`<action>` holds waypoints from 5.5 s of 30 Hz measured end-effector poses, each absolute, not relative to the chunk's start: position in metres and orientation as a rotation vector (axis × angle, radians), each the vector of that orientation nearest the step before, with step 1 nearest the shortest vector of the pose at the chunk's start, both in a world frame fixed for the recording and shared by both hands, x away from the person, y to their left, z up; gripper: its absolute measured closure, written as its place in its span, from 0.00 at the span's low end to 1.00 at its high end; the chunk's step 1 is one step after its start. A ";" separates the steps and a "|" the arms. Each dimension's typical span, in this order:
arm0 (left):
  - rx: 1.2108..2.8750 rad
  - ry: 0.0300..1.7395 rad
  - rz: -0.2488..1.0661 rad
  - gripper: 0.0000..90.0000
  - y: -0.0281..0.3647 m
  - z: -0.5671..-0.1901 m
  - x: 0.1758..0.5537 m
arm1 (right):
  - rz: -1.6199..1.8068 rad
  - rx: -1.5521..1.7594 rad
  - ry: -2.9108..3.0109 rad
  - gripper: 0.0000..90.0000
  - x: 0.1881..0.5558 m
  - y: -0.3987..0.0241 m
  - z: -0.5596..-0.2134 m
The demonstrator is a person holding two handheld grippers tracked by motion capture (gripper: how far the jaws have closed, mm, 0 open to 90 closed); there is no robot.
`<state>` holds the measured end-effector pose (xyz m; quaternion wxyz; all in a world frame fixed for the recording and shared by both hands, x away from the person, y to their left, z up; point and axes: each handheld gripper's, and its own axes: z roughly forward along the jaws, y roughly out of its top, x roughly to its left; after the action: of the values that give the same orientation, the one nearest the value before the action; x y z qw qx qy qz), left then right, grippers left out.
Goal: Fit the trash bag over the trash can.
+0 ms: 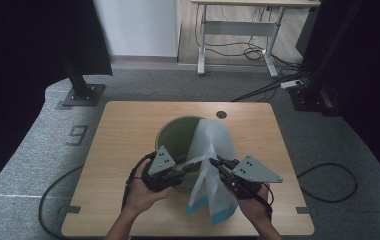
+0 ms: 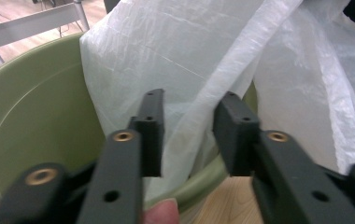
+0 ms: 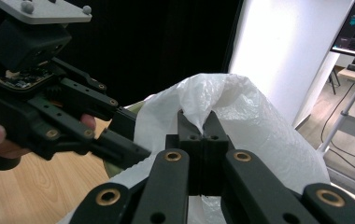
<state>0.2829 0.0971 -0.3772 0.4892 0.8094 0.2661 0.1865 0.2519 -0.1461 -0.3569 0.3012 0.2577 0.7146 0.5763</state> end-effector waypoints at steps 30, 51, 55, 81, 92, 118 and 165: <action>1.855 0.860 0.379 1.00 0.166 -0.364 0.314 | 1.661 0.817 1.827 0.43 0.221 -0.213 -0.392; 1.846 0.984 0.377 1.00 0.194 -0.369 0.345 | 1.608 1.074 1.923 0.28 0.274 -0.237 -0.472; 1.849 0.981 0.374 1.00 0.195 -0.369 0.345 | 1.601 1.049 1.975 0.61 0.279 -0.233 -0.484; 1.901 0.843 0.387 0.52 0.196 -0.354 0.334 | 1.732 0.945 1.729 0.99 0.282 -0.259 -0.375; 1.914 0.786 0.384 0.42 0.194 -0.340 0.311 | 1.727 0.983 1.704 0.99 0.280 -0.265 -0.376; 1.931 0.657 0.224 0.29 0.128 -0.354 0.291 | 1.713 0.873 1.835 0.99 0.281 -0.192 -0.382; 1.869 0.749 0.134 1.00 0.102 -0.359 0.314 | 1.666 0.894 1.717 0.61 0.231 -0.215 -0.384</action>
<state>0.3141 0.1020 -0.3588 0.5326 0.7839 0.3140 0.0564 0.2307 -0.2154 -0.3840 0.2897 0.3350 0.6433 0.6245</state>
